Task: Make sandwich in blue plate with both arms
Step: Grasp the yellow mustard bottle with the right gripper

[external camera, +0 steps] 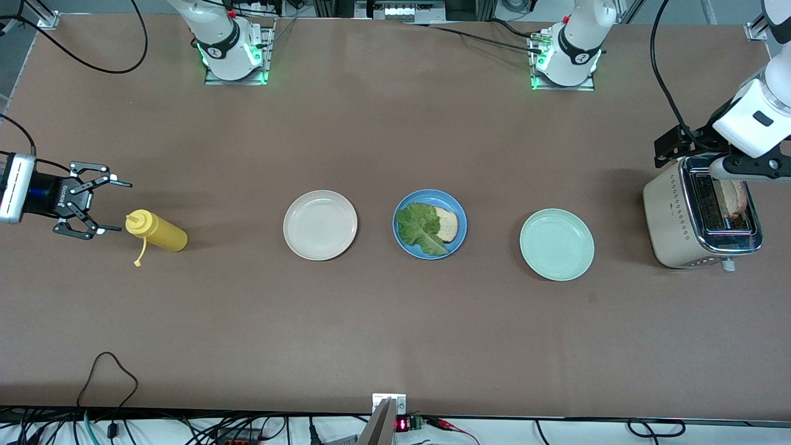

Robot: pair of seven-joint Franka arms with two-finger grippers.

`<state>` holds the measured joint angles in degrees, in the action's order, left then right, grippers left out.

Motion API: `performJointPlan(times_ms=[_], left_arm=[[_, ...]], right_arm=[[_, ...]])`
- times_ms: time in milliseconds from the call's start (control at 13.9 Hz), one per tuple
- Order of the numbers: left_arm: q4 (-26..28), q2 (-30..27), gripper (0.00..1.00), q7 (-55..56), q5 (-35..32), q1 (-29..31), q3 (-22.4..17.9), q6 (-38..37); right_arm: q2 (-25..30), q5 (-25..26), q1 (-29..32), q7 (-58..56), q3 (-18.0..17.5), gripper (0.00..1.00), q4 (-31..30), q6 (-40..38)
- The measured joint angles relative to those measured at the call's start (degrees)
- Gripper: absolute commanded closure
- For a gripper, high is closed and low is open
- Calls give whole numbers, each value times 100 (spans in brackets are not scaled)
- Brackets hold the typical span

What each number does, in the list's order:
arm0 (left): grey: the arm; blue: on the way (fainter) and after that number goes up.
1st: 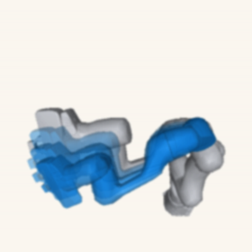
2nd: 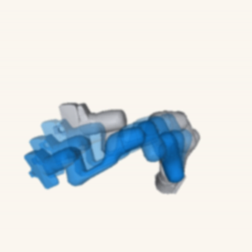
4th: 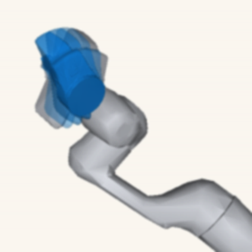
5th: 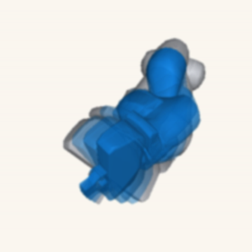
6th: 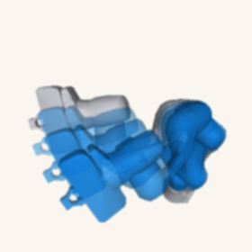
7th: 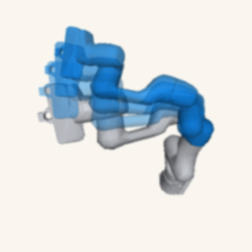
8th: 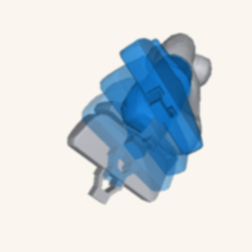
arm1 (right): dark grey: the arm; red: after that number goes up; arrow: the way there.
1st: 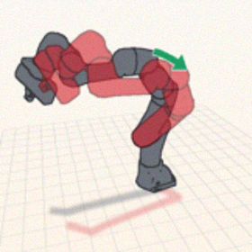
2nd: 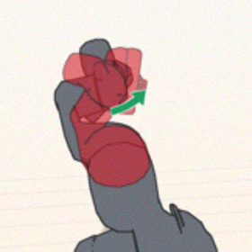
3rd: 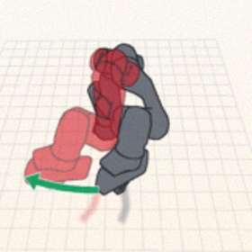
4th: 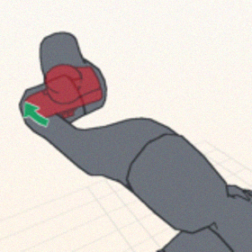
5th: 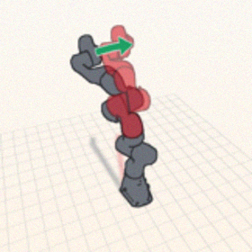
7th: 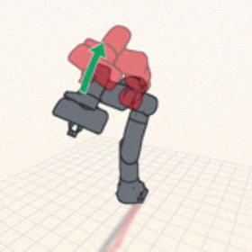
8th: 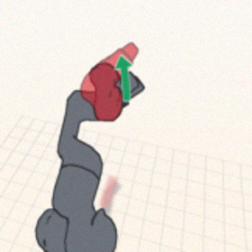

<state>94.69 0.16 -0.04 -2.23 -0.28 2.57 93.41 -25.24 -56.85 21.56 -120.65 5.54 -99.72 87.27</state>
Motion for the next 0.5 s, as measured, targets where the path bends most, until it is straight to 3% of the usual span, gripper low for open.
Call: performJointPlan(times_ms=[216,505], left_arm=[[0,0,0,0,0,-1,2,0],[0,0,0,0,0,-3,2,0]], right_arm=[[-532,-400,269,-1144,-3,0,3,-67],[-1004,-536,500,-1720,-6,0,197,-357]])
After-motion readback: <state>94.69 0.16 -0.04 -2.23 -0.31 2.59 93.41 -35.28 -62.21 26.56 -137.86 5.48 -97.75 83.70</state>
